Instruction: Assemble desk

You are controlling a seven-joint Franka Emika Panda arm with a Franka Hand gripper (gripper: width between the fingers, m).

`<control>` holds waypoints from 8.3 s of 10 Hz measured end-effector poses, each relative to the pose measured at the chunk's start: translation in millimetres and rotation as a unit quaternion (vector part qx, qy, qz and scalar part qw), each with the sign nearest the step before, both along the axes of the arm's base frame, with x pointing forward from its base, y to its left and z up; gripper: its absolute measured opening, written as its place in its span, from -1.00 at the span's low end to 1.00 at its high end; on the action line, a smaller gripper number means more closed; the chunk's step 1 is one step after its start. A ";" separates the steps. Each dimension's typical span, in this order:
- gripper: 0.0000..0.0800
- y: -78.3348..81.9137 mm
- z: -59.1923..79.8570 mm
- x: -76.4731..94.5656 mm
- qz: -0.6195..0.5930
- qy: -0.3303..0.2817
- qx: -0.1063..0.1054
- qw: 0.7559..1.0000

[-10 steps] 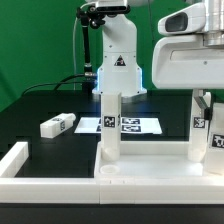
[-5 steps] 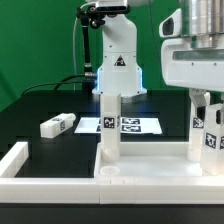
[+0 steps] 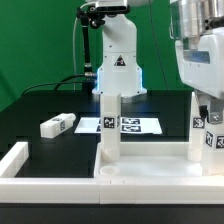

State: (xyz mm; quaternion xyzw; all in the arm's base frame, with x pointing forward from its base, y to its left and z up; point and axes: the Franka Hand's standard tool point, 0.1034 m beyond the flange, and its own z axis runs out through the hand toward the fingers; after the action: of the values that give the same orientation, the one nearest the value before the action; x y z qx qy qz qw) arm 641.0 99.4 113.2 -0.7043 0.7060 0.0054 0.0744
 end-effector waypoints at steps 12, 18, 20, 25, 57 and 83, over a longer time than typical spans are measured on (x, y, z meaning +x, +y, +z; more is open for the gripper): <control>0.62 16.6 -11.0 -4.6 0.551 -0.043 -0.062 0.831; -0.02 13.0 -3.4 0.2 0.618 -0.063 -0.079 0.779; -0.28 10.1 -4.3 0.0 0.562 -0.056 -0.076 0.822; -0.27 6.4 -5.9 -0.6 0.258 -0.025 -0.048 0.965; -0.28 2.3 -6.3 1.3 0.154 -0.013 -0.031 0.987; 0.62 -83.2 63.5 -52.1 0.105 -0.054 -0.002 0.993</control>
Offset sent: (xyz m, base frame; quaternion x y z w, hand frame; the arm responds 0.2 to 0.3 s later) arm 0.0184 0.0465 -0.0016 0.0267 -0.0241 -0.3584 0.9329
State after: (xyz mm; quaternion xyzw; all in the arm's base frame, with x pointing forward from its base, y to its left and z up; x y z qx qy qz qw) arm 588.9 16.2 176.7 -0.7740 0.6230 -0.0266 0.1103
